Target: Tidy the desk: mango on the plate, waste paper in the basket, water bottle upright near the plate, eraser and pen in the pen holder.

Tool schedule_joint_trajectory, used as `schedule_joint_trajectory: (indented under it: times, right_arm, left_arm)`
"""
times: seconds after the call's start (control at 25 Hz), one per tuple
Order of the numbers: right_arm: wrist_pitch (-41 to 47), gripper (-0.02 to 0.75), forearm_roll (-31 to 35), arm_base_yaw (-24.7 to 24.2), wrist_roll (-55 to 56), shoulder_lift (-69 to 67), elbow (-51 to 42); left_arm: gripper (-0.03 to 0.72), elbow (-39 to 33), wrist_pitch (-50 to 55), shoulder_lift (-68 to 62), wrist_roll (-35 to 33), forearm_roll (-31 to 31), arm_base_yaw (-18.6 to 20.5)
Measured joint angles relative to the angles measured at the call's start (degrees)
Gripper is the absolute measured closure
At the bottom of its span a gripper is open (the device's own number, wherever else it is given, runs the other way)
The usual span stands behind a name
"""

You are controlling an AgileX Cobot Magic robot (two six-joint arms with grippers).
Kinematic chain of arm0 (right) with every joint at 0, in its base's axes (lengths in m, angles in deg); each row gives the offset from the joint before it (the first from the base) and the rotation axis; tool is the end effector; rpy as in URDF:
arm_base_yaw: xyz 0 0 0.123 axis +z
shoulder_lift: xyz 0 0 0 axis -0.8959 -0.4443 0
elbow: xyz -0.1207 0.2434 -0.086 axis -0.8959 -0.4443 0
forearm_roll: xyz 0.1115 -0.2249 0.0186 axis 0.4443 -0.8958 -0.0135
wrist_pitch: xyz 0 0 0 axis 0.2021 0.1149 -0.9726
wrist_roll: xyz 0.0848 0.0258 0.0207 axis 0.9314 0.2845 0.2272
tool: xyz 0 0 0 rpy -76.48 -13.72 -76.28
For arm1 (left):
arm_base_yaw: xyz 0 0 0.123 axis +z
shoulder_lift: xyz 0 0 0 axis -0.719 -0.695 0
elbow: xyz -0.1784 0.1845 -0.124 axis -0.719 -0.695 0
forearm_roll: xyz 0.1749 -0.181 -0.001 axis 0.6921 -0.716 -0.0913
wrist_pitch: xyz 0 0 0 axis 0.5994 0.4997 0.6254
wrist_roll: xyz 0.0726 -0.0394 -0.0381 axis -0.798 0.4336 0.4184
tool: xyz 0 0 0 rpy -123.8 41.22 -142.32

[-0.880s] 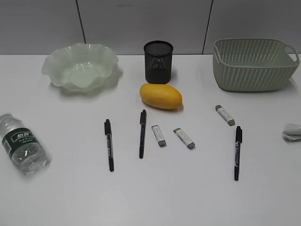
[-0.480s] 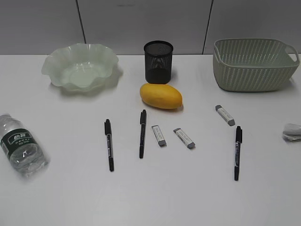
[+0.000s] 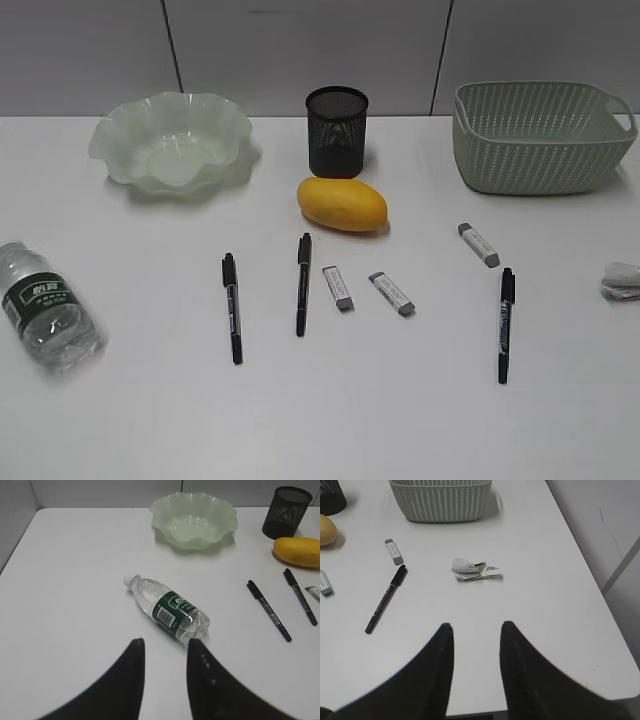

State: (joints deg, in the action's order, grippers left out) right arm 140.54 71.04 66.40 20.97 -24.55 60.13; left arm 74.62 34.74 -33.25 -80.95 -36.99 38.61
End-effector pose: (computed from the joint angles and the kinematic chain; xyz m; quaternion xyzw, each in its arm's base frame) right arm -0.0067 -0.0080 0.2810 0.0105 0.8409 -0.0165 0.5408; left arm -0.0098 0.0038 0.2881 0.0086 0.8400 -0.0468 0.5405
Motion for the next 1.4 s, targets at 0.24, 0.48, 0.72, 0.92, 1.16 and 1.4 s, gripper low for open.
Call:
schedule_joint_trajectory:
  times: [0.24,0.48,0.72,0.92,1.16,1.4]
  right_arm:
    - [0.0,0.471,0.0,0.0,0.0,0.0,0.0]
    - [0.0,0.471,0.0,0.0,0.0,0.0,0.0]
    - [0.0,0.471,0.0,0.0,0.0,0.0,0.0]
    - [0.0,0.471,-0.06,0.0,0.0,0.0,0.0]
    - [0.0,0.471,0.0,0.0,0.0,0.0,0.0]
    - [0.0,0.471,0.0,0.0,0.0,0.0,0.0]
  left_arm:
    - [0.473,0.0,0.0,0.0,0.0,0.0,0.0]
    - [0.467,0.65,-0.93,-4.32,-6.81,-6.72,0.0]
    - [0.305,2.62,-18.93,-34.22,-34.1,-32.81,0.0]
    - [0.175,14.34,-22.57,-69.16,-64.2,-50.7,-3.14]
    - [0.162,38.21,-24.87,-96.77,-73.29,-42.9,-13.1]
    - [0.131,52.75,-27.34,-109.63,-73.9,-30.72,-21.26]
